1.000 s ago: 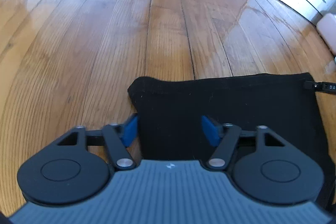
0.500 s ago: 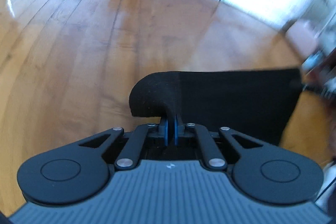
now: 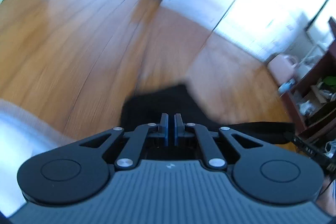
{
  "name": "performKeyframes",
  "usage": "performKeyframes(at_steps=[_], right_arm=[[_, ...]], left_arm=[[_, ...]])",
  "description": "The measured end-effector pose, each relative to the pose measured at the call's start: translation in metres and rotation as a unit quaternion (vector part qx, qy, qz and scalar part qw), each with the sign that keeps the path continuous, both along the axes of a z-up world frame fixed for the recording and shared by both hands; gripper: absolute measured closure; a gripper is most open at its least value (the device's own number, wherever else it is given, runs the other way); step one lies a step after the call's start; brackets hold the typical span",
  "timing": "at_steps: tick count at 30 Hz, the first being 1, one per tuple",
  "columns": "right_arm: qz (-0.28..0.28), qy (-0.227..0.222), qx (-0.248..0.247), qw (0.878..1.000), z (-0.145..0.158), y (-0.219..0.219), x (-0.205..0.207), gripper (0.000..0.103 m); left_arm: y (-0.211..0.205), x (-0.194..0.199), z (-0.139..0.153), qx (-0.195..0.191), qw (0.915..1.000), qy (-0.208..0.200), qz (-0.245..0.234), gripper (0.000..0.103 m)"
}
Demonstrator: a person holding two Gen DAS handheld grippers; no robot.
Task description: Fold clothes
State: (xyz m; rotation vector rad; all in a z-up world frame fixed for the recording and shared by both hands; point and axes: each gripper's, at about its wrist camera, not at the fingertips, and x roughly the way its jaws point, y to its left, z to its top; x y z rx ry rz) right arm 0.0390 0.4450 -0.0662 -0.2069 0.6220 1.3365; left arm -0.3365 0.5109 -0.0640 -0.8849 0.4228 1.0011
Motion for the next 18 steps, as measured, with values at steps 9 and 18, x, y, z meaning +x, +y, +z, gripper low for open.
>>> performKeyframes(at_steps=[9,18], right_arm=[[0.014,-0.017,-0.093,0.995,-0.074,-0.038,-0.004,0.097],[0.260,0.106,-0.167,0.945,-0.038,-0.018,-0.017,0.087]], left_arm=[[-0.013,-0.026,-0.074,-0.131,0.9912,-0.006,0.020,0.098],[0.025,0.047,-0.071,-0.081,0.9943,0.033,-0.060,0.082]])
